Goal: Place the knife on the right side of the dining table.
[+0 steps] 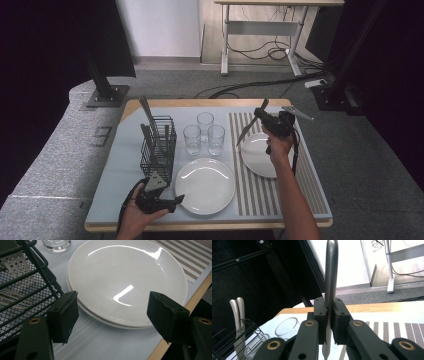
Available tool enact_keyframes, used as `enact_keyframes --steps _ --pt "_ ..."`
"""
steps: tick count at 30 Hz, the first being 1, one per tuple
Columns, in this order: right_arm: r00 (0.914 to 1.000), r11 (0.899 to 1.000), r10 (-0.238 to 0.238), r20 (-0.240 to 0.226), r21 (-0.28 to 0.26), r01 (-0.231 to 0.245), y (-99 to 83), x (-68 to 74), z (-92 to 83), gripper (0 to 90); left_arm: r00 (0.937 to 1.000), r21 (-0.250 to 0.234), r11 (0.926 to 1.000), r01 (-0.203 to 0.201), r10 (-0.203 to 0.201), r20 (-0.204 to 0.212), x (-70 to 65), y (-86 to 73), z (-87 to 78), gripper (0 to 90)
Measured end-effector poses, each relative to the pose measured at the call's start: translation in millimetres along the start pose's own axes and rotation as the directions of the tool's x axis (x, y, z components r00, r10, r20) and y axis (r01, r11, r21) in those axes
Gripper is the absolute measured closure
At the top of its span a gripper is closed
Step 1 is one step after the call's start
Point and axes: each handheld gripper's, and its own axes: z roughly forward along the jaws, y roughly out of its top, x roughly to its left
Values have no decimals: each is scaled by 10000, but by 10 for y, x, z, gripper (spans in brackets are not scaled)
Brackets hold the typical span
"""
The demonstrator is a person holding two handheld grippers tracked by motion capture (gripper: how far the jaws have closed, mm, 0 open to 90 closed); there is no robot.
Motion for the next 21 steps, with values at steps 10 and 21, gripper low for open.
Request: enact_keyframes --steps 10,21 --pt "9998 10000 -31 218 45 30 40 -56 87 835 10000 3 10000 3 -3 -28 12 -3 -7 257" --pt "9994 10000 62 333 13 -63 45 -136 210 835 10000 -2 10000 20 -20 -71 27 -6 -20 257"
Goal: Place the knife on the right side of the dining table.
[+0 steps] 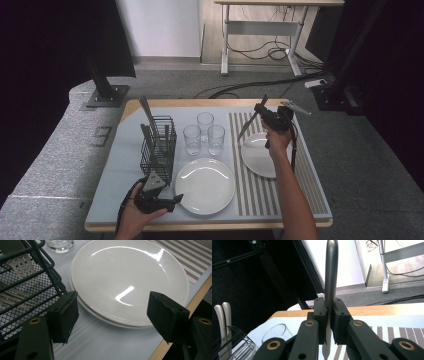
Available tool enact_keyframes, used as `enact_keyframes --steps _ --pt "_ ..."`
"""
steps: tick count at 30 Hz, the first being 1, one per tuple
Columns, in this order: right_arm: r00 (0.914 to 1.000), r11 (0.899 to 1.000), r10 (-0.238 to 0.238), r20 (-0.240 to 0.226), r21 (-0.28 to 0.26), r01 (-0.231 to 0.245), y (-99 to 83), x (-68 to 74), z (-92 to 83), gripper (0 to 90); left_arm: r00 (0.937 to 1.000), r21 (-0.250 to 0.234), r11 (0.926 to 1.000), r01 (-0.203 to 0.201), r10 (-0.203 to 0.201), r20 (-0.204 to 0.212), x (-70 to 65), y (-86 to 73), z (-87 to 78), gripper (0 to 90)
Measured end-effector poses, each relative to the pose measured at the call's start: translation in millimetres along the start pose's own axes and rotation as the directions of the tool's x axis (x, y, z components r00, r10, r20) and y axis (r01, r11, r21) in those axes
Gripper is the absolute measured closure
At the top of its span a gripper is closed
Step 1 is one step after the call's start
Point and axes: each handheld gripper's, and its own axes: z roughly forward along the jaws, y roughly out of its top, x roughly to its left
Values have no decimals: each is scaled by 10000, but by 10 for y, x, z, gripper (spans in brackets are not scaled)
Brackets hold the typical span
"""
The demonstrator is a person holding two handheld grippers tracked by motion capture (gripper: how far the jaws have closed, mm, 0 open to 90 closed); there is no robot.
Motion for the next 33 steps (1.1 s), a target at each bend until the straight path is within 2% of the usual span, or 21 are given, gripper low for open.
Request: enact_keyframes --steps 8,12,16,25,27,33 --pt "10000 10000 15 96 64 -16 17 -30 123 835 10000 -26 10000 54 -54 -72 23 -8 -12 257" --pt "9999 9999 166 25 -19 -165 22 -27 185 835 10000 0 10000 21 -21 -63 19 -7 -9 257" --pt "9994 9996 293 207 44 -294 10 -63 258 835 10000 -7 10000 -10 10 -59 17 -7 -20 257" --pt "9992 9994 311 254 -176 -306 65 -83 344 835 10000 25 10000 16 -16 -58 42 -13 -20 257" --pt "9986 9986 466 232 -280 -459 60 -102 362 835 10000 27 10000 4 -4 -84 44 -14 -25 257" --pt "9976 9985 540 433 -79 -537 -2 -167 444 835 9999 -38 10000 80 -80 -139 61 -18 -42 257"
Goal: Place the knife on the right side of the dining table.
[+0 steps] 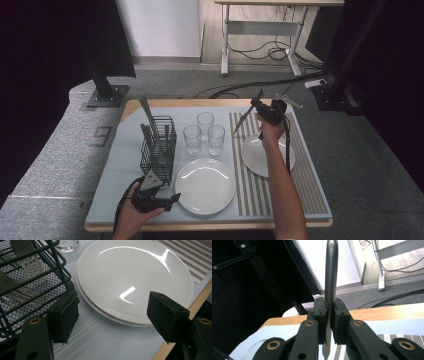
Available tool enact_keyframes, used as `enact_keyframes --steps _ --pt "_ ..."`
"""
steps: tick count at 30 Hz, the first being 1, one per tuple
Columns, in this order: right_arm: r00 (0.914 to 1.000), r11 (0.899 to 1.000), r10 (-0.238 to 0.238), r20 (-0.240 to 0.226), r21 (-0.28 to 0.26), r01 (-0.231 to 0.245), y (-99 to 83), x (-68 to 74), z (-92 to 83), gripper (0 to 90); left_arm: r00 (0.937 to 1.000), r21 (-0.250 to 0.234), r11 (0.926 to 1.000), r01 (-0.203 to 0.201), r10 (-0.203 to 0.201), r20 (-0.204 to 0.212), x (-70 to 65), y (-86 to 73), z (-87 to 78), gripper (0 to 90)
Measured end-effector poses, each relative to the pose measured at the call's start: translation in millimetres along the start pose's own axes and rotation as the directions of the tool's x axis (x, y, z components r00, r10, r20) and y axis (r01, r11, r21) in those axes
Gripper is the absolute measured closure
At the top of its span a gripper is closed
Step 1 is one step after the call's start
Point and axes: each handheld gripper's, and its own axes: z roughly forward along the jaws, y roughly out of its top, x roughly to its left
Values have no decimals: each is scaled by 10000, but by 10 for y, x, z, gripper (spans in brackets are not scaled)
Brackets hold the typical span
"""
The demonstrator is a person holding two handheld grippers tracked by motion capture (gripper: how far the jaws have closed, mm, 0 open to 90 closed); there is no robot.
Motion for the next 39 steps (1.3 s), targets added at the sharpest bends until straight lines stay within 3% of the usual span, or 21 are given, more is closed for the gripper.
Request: enact_keyframes --steps 8,14,21,30,39 --pt "9996 9994 275 97 -227 -273 -31 -85 78 835 10000 70 10000 8 -8 -8 6 -8 31 257" --pt "9996 9996 191 206 -210 -187 -57 -138 99 835 10000 89 9999 -61 61 1 -6 -7 39 258" --pt "9993 9997 -151 332 -174 157 -57 -132 94 825 10000 60 10000 -49 49 -15 -11 -7 30 258" --pt "9938 9978 -648 902 205 632 -35 -185 40 798 9999 112 9998 -138 138 34 -48 4 51 258" --pt "9906 9971 -736 1151 269 710 -57 -287 -9 777 9999 123 9998 -154 154 17 -54 5 55 258"
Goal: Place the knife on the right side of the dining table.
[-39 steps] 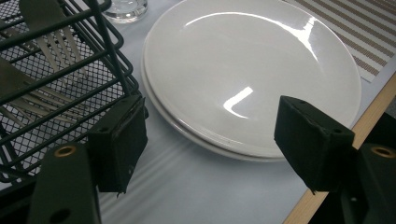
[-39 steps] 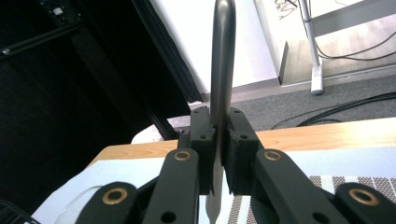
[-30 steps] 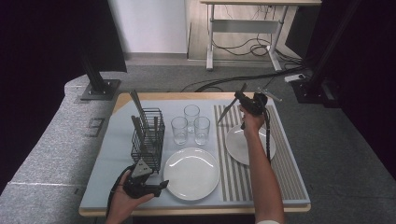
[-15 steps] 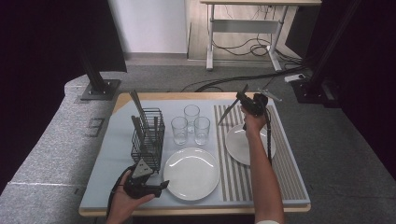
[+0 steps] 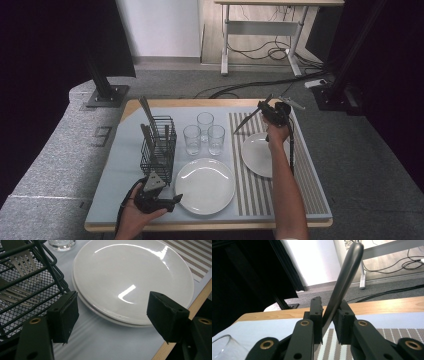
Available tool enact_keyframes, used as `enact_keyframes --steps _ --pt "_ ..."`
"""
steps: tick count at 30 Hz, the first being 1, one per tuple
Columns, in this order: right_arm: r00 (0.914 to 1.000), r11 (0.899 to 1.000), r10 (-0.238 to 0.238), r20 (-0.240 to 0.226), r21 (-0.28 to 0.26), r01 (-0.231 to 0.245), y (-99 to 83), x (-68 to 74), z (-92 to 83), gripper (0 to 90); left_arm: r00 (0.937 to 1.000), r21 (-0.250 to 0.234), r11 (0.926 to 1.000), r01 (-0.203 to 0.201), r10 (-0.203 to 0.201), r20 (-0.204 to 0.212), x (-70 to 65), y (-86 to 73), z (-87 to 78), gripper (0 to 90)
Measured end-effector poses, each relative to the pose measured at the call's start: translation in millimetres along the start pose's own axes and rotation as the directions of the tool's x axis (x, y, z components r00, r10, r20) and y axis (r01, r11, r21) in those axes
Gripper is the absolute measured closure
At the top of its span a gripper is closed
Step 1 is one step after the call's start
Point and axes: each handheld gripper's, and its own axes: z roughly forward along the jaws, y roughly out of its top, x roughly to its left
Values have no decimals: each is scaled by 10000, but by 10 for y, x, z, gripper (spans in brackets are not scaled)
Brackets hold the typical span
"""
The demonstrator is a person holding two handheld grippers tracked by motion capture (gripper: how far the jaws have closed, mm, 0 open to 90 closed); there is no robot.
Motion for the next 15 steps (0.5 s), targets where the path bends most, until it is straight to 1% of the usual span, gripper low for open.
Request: enact_keyframes --steps 4,9,11,15 --pt "9998 10000 57 165 66 -58 -19 -70 -15 763 10000 5 10000 12 -12 -3 -5 1 9 257" --pt "9995 9995 245 219 200 -249 -49 -169 -48 749 10000 46 10000 -24 24 14 -20 4 24 258" --pt "9995 9994 201 263 286 -209 -49 -191 -58 744 10000 66 10000 -41 41 16 -25 4 31 258" --pt "9994 9994 238 242 248 -244 -69 -217 -76 741 10000 60 10000 -64 64 25 -39 9 35 258"
